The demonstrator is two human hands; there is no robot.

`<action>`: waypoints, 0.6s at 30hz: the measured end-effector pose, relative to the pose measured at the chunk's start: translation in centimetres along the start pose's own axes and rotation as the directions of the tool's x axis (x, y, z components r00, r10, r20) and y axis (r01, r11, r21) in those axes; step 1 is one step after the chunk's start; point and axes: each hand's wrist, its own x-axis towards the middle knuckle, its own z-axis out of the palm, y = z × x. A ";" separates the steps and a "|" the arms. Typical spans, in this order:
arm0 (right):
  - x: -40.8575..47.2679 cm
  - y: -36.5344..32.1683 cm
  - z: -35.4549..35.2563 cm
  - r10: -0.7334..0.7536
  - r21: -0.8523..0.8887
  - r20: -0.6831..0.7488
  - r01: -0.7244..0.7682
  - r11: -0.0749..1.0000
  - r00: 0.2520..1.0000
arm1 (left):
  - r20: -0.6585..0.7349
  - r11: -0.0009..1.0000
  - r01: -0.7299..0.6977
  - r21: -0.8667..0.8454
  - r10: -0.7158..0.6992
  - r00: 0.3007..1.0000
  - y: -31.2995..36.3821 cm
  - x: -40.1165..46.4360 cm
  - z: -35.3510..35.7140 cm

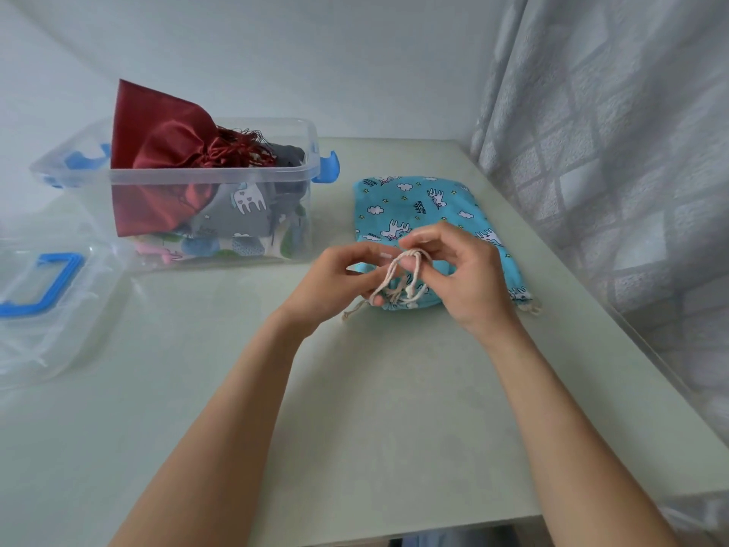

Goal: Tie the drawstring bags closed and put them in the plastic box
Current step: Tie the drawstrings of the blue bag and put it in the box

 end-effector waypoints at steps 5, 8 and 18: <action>0.1 0.7 0.0 -0.079 -0.028 -0.060 0.078 0.997 0.995 | -0.054 0.999 -0.016 0.031 0.017 0.998 0.0 0.1 0.2; 0.2 0.7 0.1 -0.092 -0.040 -0.072 0.089 0.995 0.993 | -0.139 0.998 -0.063 0.027 0.066 0.988 0.1 0.2 0.0; 0.0 1.7 -1.0 0.206 0.092 -0.223 -0.190 0.977 0.953 | -0.236 0.470 -0.201 -0.860 -0.016 0.972 1.1 0.5 -1.8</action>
